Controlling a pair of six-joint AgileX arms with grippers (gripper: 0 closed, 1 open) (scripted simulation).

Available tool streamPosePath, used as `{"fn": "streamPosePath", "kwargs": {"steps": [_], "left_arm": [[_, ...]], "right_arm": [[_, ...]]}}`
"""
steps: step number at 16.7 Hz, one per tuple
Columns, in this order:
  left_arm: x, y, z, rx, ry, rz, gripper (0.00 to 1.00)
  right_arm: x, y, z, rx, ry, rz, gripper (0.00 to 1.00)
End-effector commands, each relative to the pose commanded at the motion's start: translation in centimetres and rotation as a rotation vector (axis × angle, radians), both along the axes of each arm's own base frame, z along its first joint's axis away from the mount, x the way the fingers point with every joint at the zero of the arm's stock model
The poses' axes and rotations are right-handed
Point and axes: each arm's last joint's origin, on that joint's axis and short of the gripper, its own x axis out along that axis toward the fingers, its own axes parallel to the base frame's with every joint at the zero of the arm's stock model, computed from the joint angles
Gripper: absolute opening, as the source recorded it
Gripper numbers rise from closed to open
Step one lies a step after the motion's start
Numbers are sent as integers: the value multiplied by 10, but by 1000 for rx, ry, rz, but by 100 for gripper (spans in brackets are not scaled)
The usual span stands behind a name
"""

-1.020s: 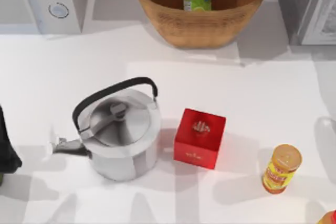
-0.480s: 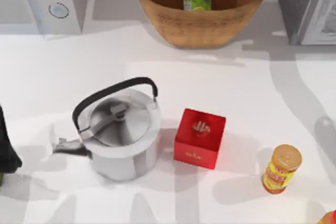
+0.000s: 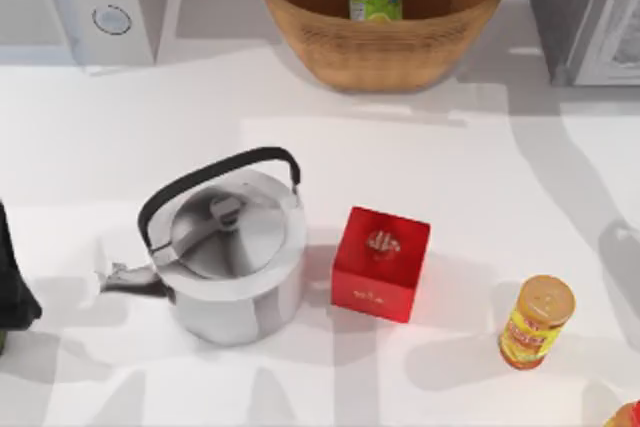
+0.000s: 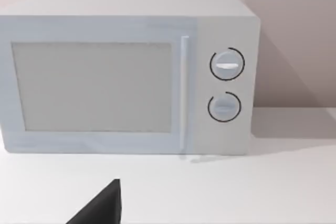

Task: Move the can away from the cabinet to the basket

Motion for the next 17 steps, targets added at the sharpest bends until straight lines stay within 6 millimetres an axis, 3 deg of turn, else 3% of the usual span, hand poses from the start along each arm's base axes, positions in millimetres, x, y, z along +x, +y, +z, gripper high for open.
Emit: {"fn": "streamPosePath", "kwargs": {"steps": [3, 6, 12, 17], "left_arm": [[0, 0, 0, 0, 0, 0, 100], [0, 0, 0, 0, 0, 0, 100], [0, 0, 0, 0, 0, 0, 100], [0, 0, 0, 0, 0, 0, 100]], "right_arm": [[21, -1, -1, -1, 1, 1, 100], [23, -1, -1, -1, 1, 1, 100], [-1, -11, -7, 3, -16, 16, 100], [-44, -38, -54, -3, 3, 25, 100]]}}
